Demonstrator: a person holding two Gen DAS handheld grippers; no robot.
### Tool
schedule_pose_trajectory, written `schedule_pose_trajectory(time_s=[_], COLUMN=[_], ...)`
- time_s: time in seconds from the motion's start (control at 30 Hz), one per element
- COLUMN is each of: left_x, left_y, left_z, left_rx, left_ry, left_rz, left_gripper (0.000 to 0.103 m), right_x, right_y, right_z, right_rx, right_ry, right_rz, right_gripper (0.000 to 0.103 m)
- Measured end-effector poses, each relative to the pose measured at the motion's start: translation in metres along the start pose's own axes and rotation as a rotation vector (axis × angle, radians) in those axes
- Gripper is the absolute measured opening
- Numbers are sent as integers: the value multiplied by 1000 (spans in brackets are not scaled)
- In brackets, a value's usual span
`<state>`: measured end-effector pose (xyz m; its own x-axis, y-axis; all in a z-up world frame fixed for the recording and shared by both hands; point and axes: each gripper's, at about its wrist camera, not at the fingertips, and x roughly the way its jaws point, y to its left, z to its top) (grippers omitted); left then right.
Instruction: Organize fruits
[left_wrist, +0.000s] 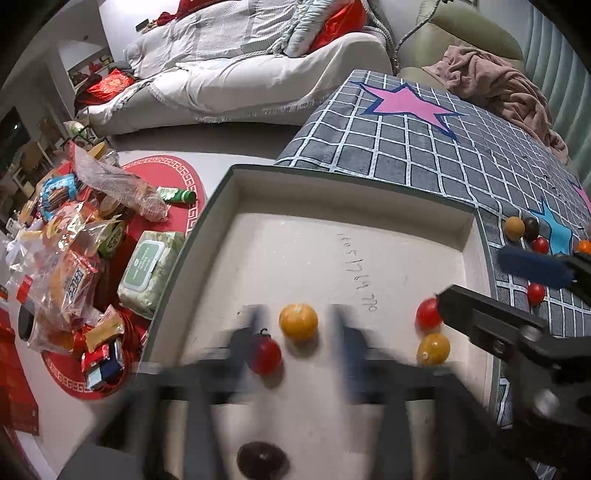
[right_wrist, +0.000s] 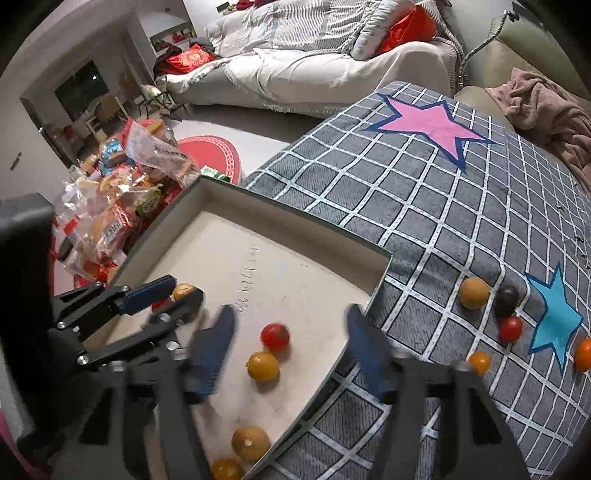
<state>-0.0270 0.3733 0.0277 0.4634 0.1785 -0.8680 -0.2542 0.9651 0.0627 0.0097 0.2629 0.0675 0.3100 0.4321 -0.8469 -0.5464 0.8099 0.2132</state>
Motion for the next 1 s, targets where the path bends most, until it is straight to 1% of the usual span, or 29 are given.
schedule_pose_trajectory(time_s=[0.03, 0.07, 0.1, 0.2, 0.27, 0.33, 0.37, 0.6, 0.73, 0.8, 0.93, 1.0], left_x=[-5, -11, -16, -25, -29, -38, -40, -61, -69, -72, -77, -79], left_y=[1, 2, 2, 5, 7, 9, 10, 11, 13, 16, 15, 15], left_z=[-1, -3, -5, -10, -15, -22, -24, -53, -70, -77, -91, -96], left_rx=[-7, -9, -4, -19, -30, -37, -40, -52, -74, -92, -104, -107], left_ry=[-24, -56, -69, -36, -24, -18, -14, 36, 94, 124, 172, 180], left_rz=[14, 24, 29, 7, -8, -7, -3, 0, 17, 11, 17, 22], left_gripper=[97, 97, 97, 97, 97, 98, 102, 102, 102, 102, 102, 102], right_x=[-4, -6, -9, -16, -21, -28, -30, -45, -47, -48, -52, -54], right_y=[1, 1, 1, 1, 1, 2, 3, 21, 30, 35, 39, 42], right_z=[-1, -2, -3, -7, -10, -15, -17, -35, -45, -50, -60, -64], right_rx=[-2, -2, -2, 5, 12, 15, 12, -14, -22, -21, -11, -16], right_ry=[0, 2, 7, 19, 27, 35, 38, 114, 183, 208, 234, 246], right_rz=[-1, -2, -3, -14, -26, -29, -28, -51, -40, -37, -39, -48], right_gripper=[79, 79, 81, 85, 91, 103, 103, 103, 103, 103, 103, 103])
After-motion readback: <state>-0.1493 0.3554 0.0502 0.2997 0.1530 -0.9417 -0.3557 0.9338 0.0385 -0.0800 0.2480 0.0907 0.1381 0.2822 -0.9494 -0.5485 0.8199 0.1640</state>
